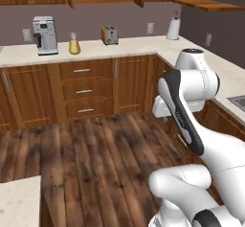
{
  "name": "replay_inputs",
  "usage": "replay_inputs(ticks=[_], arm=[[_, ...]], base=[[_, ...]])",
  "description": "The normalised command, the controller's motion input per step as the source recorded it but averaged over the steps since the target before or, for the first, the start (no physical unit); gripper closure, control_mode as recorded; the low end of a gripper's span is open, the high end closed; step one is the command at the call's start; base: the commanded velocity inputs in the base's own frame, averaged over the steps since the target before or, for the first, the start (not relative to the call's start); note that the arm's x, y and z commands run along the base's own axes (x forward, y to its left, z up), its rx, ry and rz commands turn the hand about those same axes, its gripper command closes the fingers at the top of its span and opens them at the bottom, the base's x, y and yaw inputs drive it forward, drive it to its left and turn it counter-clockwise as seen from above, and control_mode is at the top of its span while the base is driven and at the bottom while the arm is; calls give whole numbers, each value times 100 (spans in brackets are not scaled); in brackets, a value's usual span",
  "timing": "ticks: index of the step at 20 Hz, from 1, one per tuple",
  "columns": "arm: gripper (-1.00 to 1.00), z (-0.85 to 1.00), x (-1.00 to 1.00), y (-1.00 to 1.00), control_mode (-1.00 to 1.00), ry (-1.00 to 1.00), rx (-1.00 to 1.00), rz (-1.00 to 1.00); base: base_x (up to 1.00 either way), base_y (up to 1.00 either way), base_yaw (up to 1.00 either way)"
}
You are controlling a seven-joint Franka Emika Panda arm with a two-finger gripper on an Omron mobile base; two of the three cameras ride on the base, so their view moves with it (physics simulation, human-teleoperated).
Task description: There is a tray on the dining counter. Grab the cup, mug, and pitcher and place them on the tray. The pitcher may be placed next to the tray if it cannot fit the tray.
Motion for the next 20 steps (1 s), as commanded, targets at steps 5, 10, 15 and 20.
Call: replay_inputs(ticks=[5, 10, 15, 20], arm=[[-100, 0, 0, 0, 100, 0, 0, 0], [-100, 0, 0, 0, 100, 0, 0, 0], [-100, 0, 0, 0, 100, 0, 0, 0], [-100, 0, 0, 0, 100, 0, 0, 0]], base=[[100, -29, 2], [100, -32, 3], [100, -15, 3], [100, -19, 4]])
